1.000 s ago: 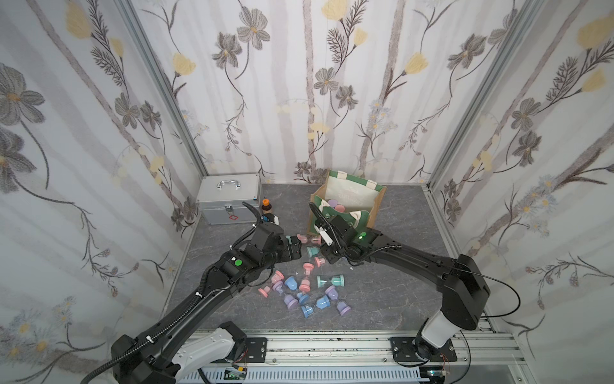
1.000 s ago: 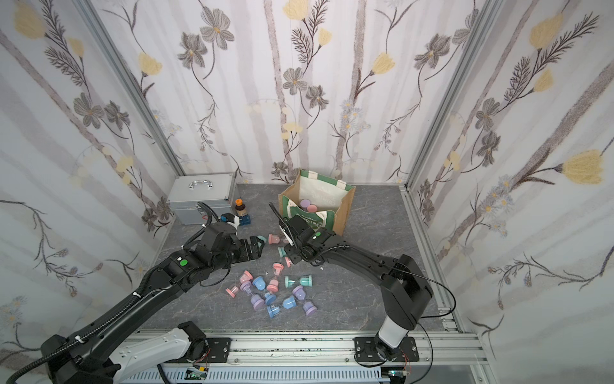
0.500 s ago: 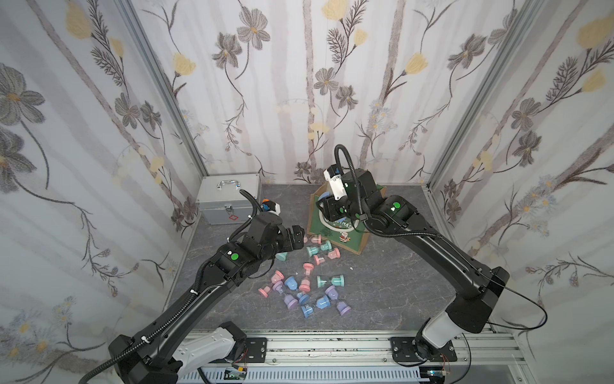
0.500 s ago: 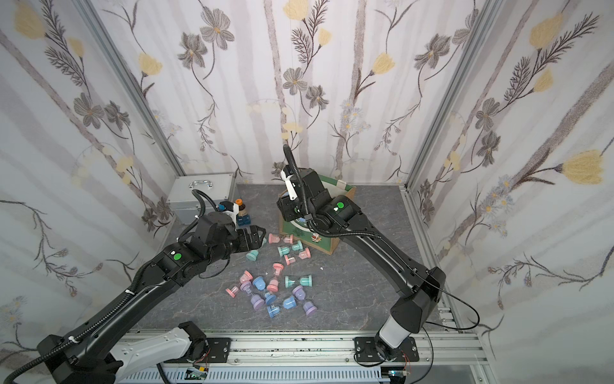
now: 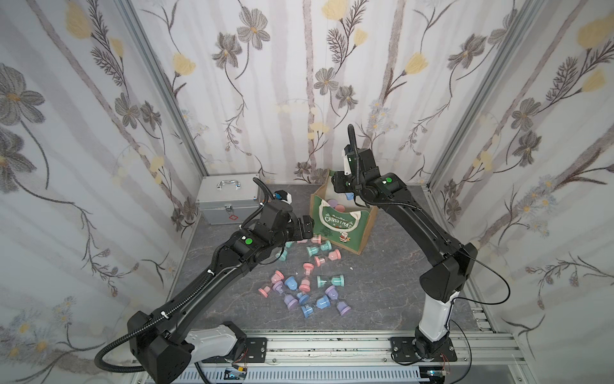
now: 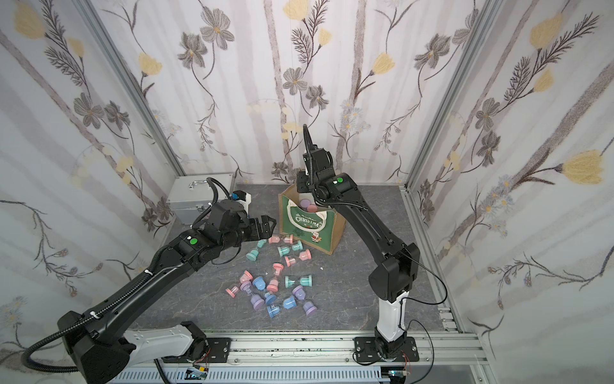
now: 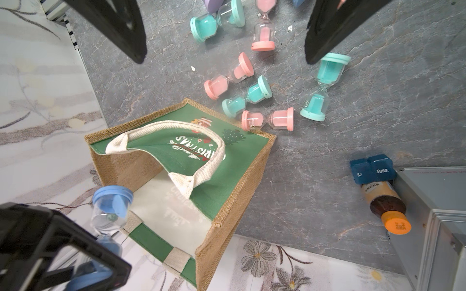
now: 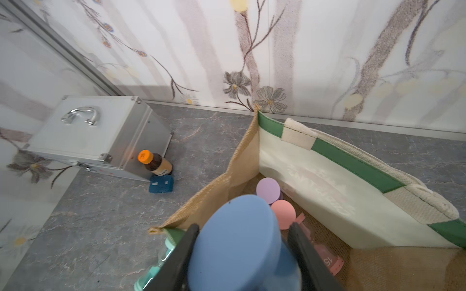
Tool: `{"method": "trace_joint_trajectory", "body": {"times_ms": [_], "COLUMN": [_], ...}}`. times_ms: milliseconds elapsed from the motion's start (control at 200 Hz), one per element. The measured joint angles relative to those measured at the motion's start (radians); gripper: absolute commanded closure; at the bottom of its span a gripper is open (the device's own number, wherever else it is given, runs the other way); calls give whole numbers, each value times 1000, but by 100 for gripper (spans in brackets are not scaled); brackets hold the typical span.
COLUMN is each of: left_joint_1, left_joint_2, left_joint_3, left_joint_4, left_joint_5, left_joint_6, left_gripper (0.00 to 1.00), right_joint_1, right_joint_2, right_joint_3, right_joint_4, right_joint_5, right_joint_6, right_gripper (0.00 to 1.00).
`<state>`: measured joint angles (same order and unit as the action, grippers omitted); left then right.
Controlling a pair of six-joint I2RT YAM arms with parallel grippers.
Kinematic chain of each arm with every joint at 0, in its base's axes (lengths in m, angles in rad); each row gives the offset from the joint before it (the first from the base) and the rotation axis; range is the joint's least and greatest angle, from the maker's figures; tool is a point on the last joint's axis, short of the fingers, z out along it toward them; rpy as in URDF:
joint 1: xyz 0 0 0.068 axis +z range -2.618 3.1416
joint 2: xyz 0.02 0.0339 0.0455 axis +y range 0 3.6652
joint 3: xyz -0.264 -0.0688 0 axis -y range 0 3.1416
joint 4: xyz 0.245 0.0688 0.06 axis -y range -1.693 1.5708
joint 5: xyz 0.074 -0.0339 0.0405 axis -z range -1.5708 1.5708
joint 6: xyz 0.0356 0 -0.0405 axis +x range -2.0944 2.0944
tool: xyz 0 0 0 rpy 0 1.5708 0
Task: Put the hourglass into the canvas bag
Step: Place the hourglass in the canvas bag.
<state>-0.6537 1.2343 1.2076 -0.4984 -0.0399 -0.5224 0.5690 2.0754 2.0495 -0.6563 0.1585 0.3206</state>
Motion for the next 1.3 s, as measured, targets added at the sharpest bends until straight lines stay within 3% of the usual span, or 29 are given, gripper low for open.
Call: {"method": "trace_joint_trajectory", "body": {"times_ms": [749,1299], "left_joint_1": [1,1], "left_joint_2": [113,130], "left_joint_3": [0,-8], "left_joint_4": [69,82], "left_joint_5": [7,-5], "left_joint_6": [-5,-13], "left_gripper": [0,0], "right_joint_1": [-72,-72], "right_joint_2": [269,271], "right_joint_3": [1,-2], "right_joint_4": [9,31], "right_joint_5": [-1,3], "right_joint_6": [-37,-39], "right_gripper": [61,33]}}
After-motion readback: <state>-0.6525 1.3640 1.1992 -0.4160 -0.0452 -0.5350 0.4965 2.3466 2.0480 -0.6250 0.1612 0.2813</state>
